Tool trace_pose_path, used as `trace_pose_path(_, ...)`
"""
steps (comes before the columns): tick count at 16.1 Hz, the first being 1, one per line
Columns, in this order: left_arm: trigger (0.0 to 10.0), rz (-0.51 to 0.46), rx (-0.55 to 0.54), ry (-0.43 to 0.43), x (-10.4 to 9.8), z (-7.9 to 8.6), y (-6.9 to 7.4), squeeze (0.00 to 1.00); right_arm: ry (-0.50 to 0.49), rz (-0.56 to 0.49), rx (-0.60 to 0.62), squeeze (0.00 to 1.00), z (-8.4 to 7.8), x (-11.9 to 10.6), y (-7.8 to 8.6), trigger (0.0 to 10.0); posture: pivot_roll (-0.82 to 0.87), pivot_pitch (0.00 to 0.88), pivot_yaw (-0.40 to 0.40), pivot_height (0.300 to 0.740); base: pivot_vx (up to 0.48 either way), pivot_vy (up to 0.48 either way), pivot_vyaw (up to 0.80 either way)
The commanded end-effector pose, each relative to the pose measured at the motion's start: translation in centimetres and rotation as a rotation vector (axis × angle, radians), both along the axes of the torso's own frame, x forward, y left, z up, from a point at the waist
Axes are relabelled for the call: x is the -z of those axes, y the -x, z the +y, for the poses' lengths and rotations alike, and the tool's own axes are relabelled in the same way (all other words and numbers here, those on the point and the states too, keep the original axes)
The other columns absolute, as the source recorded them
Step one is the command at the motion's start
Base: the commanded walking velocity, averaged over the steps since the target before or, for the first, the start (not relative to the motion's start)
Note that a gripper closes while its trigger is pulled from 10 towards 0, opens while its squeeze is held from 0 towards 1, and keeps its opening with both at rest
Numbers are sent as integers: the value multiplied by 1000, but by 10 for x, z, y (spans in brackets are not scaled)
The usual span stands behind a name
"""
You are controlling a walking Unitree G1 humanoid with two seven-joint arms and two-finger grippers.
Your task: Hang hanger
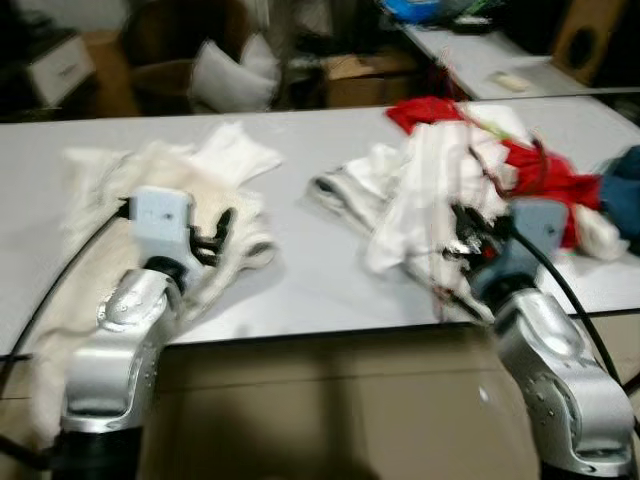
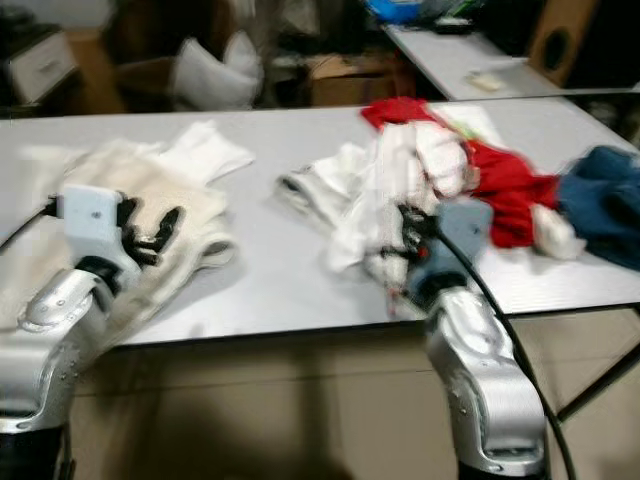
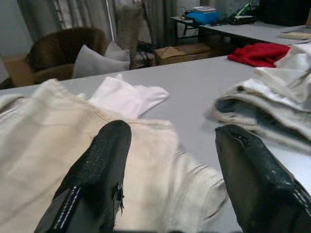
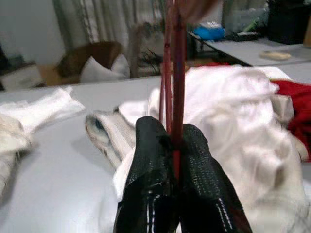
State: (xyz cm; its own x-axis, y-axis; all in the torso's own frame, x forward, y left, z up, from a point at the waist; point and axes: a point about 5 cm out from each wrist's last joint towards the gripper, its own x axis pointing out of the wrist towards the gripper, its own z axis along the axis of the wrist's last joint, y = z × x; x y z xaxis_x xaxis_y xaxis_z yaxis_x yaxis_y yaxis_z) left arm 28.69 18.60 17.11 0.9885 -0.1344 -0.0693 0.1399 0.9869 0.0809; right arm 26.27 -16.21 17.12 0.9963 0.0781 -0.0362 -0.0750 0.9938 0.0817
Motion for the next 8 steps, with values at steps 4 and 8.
trace_pose_path(4,10000,0,-4,-9,1,-1,-4,0,-45,38,-85,0,11,-1,5,10000,-9,0,65,740,0,367,0)
trace_pose_path(8,10000,0,-5,-18,2,3,-4,0,27,12,-108,0,8,-2,-2,10000,8,0,47,740,0,369,0)
